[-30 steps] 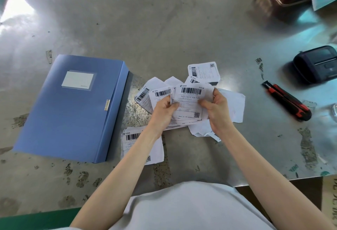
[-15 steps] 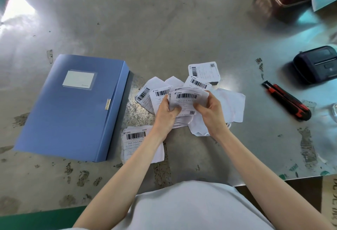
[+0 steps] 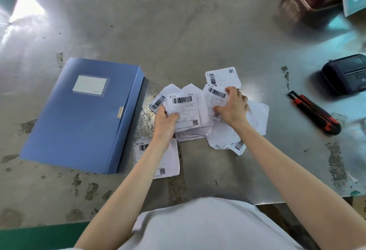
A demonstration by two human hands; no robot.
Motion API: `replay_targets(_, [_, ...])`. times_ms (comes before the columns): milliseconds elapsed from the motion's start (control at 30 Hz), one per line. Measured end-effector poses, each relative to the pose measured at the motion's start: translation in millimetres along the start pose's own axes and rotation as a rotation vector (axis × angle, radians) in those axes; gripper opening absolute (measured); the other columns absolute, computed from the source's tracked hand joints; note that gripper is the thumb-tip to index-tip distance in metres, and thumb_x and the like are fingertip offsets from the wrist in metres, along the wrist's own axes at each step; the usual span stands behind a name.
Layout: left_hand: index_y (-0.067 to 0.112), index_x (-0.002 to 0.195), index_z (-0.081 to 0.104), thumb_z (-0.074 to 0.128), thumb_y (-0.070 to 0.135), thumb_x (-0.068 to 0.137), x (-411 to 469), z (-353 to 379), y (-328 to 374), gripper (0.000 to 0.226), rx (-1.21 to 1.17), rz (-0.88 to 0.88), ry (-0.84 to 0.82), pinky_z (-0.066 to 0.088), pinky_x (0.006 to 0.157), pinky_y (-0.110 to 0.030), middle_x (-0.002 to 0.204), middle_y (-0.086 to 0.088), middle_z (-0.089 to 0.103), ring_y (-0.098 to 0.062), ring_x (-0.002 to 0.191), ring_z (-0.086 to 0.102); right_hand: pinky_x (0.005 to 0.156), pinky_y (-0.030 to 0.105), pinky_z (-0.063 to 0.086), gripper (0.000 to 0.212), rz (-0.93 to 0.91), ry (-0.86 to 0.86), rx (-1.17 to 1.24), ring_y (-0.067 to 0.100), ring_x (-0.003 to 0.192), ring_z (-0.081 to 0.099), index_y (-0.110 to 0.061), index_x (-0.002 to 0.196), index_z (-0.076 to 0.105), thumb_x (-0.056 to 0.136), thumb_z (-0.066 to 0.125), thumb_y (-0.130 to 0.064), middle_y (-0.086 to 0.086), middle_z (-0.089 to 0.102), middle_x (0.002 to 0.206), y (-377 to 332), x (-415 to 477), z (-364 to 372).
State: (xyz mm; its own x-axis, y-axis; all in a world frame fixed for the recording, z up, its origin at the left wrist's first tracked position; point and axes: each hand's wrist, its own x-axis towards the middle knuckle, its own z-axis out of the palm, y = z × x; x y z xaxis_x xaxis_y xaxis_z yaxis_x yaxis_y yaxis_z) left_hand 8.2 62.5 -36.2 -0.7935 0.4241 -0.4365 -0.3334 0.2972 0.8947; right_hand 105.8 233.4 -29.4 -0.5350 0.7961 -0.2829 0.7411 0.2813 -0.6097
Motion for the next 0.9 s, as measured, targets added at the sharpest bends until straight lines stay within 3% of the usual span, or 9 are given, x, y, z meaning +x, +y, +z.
replay_targets(133, [0.022,0.104,0.048,0.055,0.0,0.086,1,-1,-3,0.029,0.02,-0.012,0.034,0.053,0.081,-0.032,0.109,0.0,0.064,-0.017,0.102,0.062,0.098,0.039,0.03,0.052,-0.067,0.122,0.03,0.029,0.115,0.041,-0.01,0.122,0.044,0.074,0.06,0.001,0.01,0.048,0.124,-1,-1,4])
replay_targets(233, [0.024,0.103,0.047,0.055,0.001,0.086,2,-1,-5,0.03,0.073,-0.004,0.035,0.053,0.085,-0.035,0.108,0.001,0.064,-0.016,0.1,0.062,0.081,0.029,0.044,0.039,-0.075,0.182,0.292,0.022,0.086,0.052,-0.007,0.114,0.047,0.079,0.05,0.01,0.004,0.056,0.093,-1,-1,-3])
replay_targets(300, [0.025,0.101,0.046,0.055,0.002,0.085,2,0,-6,0.029,0.098,0.009,0.037,0.052,0.081,-0.033,0.104,0.004,0.064,-0.014,0.096,0.062,0.067,0.018,0.041,0.033,-0.051,0.267,0.395,0.015,0.072,0.05,-0.007,0.111,0.049,0.082,0.049,0.009,-0.005,0.05,0.076,-2,-1,-7])
replay_targets(400, [0.024,0.1,0.046,0.053,0.001,0.086,2,2,-5,0.027,0.102,0.02,0.038,0.049,0.07,-0.026,0.096,0.009,0.062,-0.006,0.087,0.06,0.061,0.012,0.042,0.028,-0.003,0.395,0.573,0.006,0.068,0.049,-0.014,0.104,0.051,0.083,0.05,0.006,-0.011,0.049,0.076,-5,3,-17])
replay_targets(467, [0.022,0.099,0.045,0.051,0.001,0.087,2,3,-4,0.025,0.097,0.014,0.033,0.05,0.067,-0.024,0.094,0.01,0.062,-0.004,0.084,0.059,0.063,0.017,0.046,0.03,0.046,0.429,0.725,0.009,0.073,0.052,-0.018,0.098,0.05,0.081,0.051,0.006,-0.009,0.052,0.079,-8,4,-24])
replay_targets(533, [0.023,0.096,0.045,0.05,0.0,0.088,1,4,-3,0.025,0.087,0.014,0.016,0.049,0.062,-0.02,0.095,0.011,0.062,-0.002,0.085,0.06,0.062,0.02,0.047,0.031,0.07,0.396,0.81,0.009,0.073,0.054,-0.019,0.095,0.05,0.079,0.053,0.007,-0.007,0.054,0.08,-11,5,-28])
replay_targets(633, [0.027,0.094,0.046,0.048,-0.001,0.09,0,8,0,0.028,0.052,0.014,-0.005,0.048,0.057,-0.015,0.098,0.01,0.062,-0.003,0.087,0.06,0.061,0.017,0.047,0.029,0.017,0.26,0.746,0.005,0.068,0.052,-0.019,0.094,0.053,0.08,0.054,0.007,-0.008,0.053,0.077,-15,0,-20])
replay_targets(800, [0.013,0.102,0.046,0.044,0.017,0.097,-1,13,1,0.007,0.013,0.009,-0.048,0.046,0.089,-0.043,0.104,-0.006,0.056,-0.018,0.094,0.053,0.059,0.008,0.042,0.019,-0.06,0.118,0.553,0.003,0.067,0.05,-0.017,0.092,0.054,0.085,0.058,0.0,-0.007,0.056,0.077,-17,-12,6])
replay_targets(900, [0.011,0.108,0.048,0.051,0.022,0.096,-2,15,1,0.016,-0.021,0.029,-0.068,0.052,0.087,-0.039,0.112,-0.008,0.062,-0.016,0.101,0.06,0.06,0.008,0.042,0.016,-0.063,0.11,0.504,0.004,0.067,0.051,-0.017,0.092,0.055,0.087,0.058,-0.003,-0.006,0.057,0.078,-21,-16,19])
